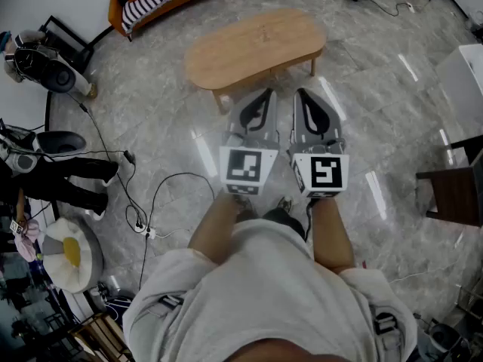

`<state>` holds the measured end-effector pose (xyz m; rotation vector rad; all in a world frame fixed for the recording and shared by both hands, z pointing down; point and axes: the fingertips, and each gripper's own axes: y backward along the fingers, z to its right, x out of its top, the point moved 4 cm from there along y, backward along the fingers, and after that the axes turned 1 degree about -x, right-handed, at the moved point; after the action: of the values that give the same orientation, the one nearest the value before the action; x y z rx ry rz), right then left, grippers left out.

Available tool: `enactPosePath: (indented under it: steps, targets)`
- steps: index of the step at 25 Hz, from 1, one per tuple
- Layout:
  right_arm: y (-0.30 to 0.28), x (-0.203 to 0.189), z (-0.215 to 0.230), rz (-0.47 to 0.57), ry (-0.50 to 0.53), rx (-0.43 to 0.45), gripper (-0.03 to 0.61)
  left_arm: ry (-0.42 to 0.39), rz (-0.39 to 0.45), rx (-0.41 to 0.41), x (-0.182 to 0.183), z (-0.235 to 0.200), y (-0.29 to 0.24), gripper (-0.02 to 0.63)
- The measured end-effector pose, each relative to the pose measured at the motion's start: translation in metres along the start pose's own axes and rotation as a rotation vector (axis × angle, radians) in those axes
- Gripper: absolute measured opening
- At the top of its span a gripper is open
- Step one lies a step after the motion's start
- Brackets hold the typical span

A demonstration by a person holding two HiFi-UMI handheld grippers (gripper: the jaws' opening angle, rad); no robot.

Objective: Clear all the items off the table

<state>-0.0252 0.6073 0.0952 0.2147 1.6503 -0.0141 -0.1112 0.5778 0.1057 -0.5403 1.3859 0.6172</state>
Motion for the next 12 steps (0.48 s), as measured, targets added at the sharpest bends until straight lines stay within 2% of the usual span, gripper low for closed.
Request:
enactPosePath:
  steps: [9,12]
  targets:
    - [0.009,-0.002,0.008,0.001,-0.013,0.009,0.006,0.000,-0.013,-0.001,-0.001,0.015,-0.002,0.021]
    - [0.014,0.000,0.015,0.044,-0.025,0.008,0.006,0.000,-0.023,0.010,-0.003,0.019,-0.005,0.021]
